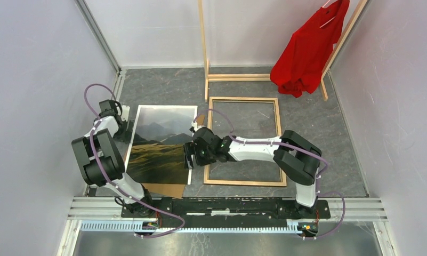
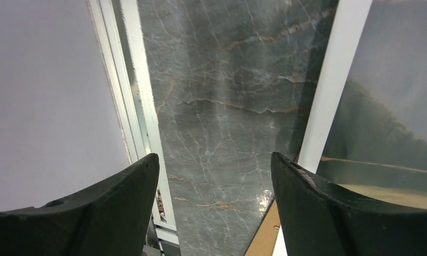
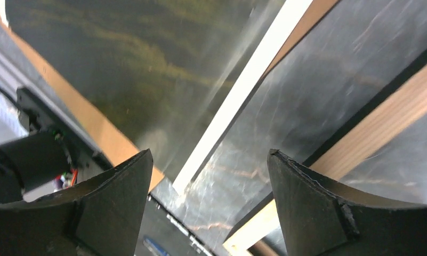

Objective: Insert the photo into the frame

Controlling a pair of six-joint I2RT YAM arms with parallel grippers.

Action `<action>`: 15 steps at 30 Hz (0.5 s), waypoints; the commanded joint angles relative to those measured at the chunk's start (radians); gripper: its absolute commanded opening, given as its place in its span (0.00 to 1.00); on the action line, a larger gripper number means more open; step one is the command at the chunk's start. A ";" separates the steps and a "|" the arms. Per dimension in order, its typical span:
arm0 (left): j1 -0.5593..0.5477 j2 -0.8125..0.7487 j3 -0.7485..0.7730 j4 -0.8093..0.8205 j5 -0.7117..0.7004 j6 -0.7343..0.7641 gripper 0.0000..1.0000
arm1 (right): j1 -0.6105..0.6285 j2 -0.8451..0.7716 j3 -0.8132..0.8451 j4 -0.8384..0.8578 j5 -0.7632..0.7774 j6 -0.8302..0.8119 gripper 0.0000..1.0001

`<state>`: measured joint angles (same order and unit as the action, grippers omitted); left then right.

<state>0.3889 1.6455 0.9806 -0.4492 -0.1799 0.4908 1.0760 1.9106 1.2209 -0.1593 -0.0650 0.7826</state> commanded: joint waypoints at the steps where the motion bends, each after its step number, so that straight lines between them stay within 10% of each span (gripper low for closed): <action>1: 0.005 -0.072 -0.064 0.108 -0.010 0.088 0.83 | 0.040 -0.073 -0.073 0.095 -0.081 0.103 0.85; 15: 0.005 -0.136 -0.190 0.135 0.027 0.135 0.81 | 0.095 0.005 -0.091 0.104 -0.143 0.258 0.84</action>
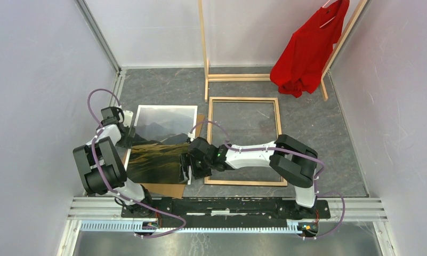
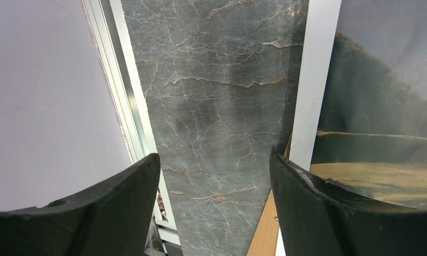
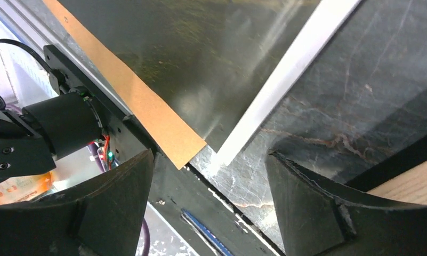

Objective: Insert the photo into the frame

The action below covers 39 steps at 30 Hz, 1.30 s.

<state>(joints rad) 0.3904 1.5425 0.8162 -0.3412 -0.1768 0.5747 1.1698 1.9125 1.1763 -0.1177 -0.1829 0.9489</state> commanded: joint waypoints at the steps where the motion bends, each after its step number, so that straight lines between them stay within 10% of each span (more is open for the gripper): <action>1: 0.004 -0.037 -0.033 0.029 0.026 0.056 0.81 | 0.002 0.003 -0.049 0.067 -0.027 0.100 0.84; 39: 0.004 -0.025 -0.065 0.031 0.050 0.079 0.80 | -0.048 -0.064 -0.251 0.546 -0.092 0.350 0.49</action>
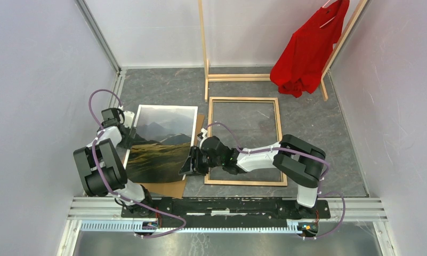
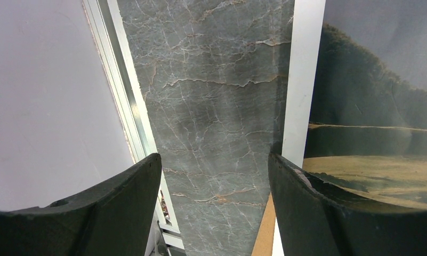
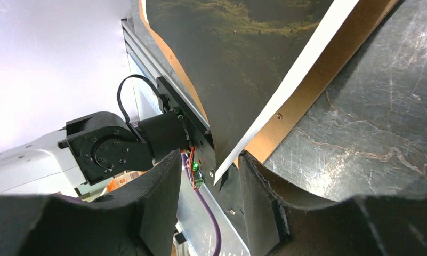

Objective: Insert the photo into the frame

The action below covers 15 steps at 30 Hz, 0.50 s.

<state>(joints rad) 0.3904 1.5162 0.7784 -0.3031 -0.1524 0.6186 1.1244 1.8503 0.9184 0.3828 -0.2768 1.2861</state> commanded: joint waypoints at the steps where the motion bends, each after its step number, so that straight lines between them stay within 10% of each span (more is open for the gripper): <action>1: 0.004 0.001 -0.027 -0.007 0.028 0.035 0.80 | -0.004 0.011 0.008 0.048 -0.008 0.021 0.50; 15: 0.004 -0.006 -0.028 -0.022 0.049 0.040 0.79 | 0.012 0.055 -0.036 0.134 0.047 0.065 0.42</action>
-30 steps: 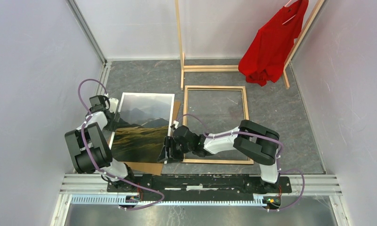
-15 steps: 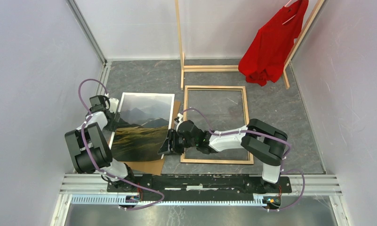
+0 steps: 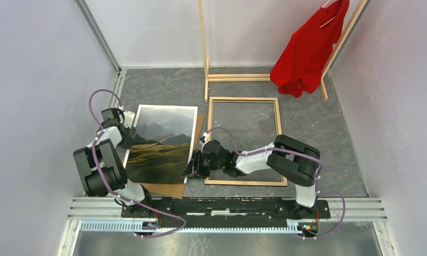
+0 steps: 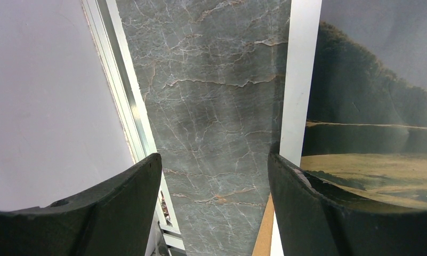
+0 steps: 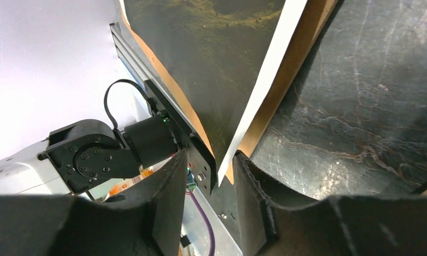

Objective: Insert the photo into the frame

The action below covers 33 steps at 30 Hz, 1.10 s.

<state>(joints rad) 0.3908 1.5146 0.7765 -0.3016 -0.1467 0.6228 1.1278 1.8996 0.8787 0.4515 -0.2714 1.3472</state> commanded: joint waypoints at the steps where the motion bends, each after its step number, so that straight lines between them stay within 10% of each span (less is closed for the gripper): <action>1: 0.003 -0.006 -0.025 -0.028 0.044 0.038 0.79 | 0.006 0.012 0.003 0.081 0.043 0.008 0.40; 15: 0.003 -0.017 -0.028 -0.050 0.060 0.054 0.79 | 0.005 0.061 0.046 0.168 0.051 0.020 0.32; 18: 0.003 -0.019 -0.007 -0.075 0.068 0.044 0.81 | -0.002 0.029 0.062 0.120 0.064 -0.046 0.05; 23: 0.022 -0.062 0.103 -0.169 0.084 0.014 0.99 | -0.011 -0.090 0.176 -0.144 0.146 -0.319 0.00; 33: 0.031 -0.101 0.295 -0.361 0.237 -0.065 1.00 | -0.068 -0.386 0.524 -0.935 0.422 -0.975 0.00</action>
<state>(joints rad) 0.4175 1.4422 1.0233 -0.5743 -0.0113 0.6155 1.0897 1.6543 1.2469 -0.0631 -0.0624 0.7101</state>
